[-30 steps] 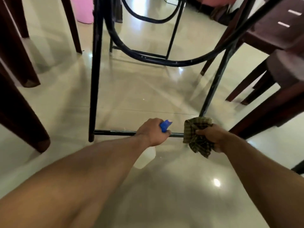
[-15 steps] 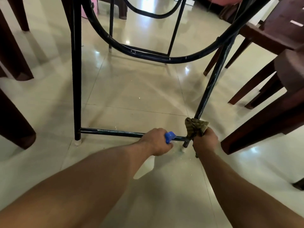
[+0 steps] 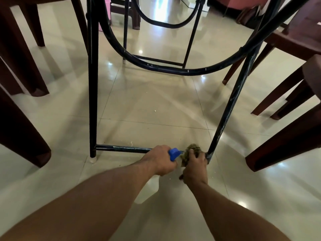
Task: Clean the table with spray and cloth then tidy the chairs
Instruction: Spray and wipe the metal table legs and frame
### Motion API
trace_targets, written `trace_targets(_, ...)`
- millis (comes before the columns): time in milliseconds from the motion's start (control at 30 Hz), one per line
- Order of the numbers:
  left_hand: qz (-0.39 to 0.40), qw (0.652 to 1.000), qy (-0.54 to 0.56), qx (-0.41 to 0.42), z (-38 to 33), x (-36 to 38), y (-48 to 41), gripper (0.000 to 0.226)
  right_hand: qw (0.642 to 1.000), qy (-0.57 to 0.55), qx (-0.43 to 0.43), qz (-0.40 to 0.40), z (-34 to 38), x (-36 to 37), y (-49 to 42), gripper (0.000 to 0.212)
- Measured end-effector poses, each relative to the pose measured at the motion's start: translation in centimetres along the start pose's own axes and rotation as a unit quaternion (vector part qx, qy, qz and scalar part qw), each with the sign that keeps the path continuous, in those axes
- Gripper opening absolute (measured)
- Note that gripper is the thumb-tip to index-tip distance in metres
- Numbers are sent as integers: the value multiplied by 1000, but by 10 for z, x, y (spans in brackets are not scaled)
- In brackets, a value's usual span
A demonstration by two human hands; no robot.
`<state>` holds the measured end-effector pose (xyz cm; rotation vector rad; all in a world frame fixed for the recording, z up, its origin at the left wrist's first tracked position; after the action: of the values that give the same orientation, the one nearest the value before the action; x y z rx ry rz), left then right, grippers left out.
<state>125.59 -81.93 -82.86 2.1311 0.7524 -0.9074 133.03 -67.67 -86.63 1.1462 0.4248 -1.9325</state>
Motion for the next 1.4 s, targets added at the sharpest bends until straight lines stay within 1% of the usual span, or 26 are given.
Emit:
trace_targets(33,-1,1000,1,5,0,-1,0,17,997,34,-61,19,2,4,4,85)
trace_targets(100,2,1000,-11,15,5,-3,0,16,988,89,-118,44,-11,-1,4,84)
trace_targets(133,1,1000,-18,19,9,-4,-1,15,988,106,-101,44,-23,-9,1,80)
trace_targets(200,-10,1000,-21,18,18,-8,-3,17,995,101,-23,13,-40,-22,-5,74)
trace_targets(267,-23,1000,-12,11,25,-12,-8,20,996,91,4,-3,-29,-19,-8,74)
trace_targets(300,-26,1000,-10,5,29,-15,-8,21,998,64,-8,12,-16,-9,-9,78)
trace_targets(367,-28,999,-19,3,34,-16,-8,20,991,-6,-97,94,13,18,-6,96)
trace_targets(433,-14,999,-30,8,38,-15,-7,16,970,23,-175,167,23,35,1,110)
trace_targets(467,-8,999,-31,7,41,-15,-6,15,968,39,-181,172,17,33,2,109)
trace_targets(500,-5,999,-31,6,45,-16,-4,16,973,41,-166,153,6,28,0,103)
trace_targets(567,-5,1000,-19,1,52,-19,-2,16,995,17,-75,62,-23,6,-7,88)
trace_targets(633,-6,1000,0,-11,61,-22,2,16,999,6,32,-13,-37,-8,-13,77)
trace_targets(667,-5,1000,4,-17,68,-22,3,15,999,13,44,-28,-27,-6,-15,72)
trace_targets(733,1,1000,2,-22,79,-20,5,12,1000,24,6,-19,7,7,-12,70)
trace_targets(800,3,999,-18,-29,88,-18,8,12,996,28,-74,39,36,28,-2,82)
trace_targets(867,3,997,-68,-33,91,-18,11,18,977,55,-158,134,36,43,9,106)
trace_targets(900,-1,995,-92,-36,93,-20,12,20,965,91,-182,164,28,42,8,112)
trace_targets(933,-4,994,-101,-41,97,-20,13,21,962,114,-186,164,18,36,5,107)
trace_targets(967,-6,994,-99,-46,98,-19,12,21,971,117,-159,138,9,25,-3,95)
trace_targets(1033,-5,994,-81,-69,108,-17,14,21,996,63,-18,61,-3,4,-15,78)
trace_targets(1067,-3,995,-71,-77,114,-15,16,21,997,37,51,38,-2,2,-16,75)
trace_targets(1100,-2,995,-58,-81,120,-14,19,21,996,23,83,34,7,6,-14,72)
trace_targets(1133,-4,996,-42,-84,125,-12,22,19,996,9,80,46,24,12,-10,68)
trace_targets(1200,-17,997,-20,-76,132,-12,26,12,995,-45,-7,88,66,38,3,66)
trace_targets(1300,-40,997,-23,-60,140,-17,30,10,967,-21,-176,185,112,88,36,86)
trace_targets(1400,-63,995,-13,-75,155,-25,36,9,950,28,-225,215,114,98,41,104)
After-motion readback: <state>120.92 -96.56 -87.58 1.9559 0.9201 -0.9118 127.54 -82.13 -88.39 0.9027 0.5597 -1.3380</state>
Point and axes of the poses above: each hand's wrist, its own y-axis away from the middle knuckle, its own x-axis out of the palm, z = x × y, the point moved 7 cm from there along -y, towards the middle knuckle, and after that the axes turned 15 degrees about -y, right-handed, at the moved point
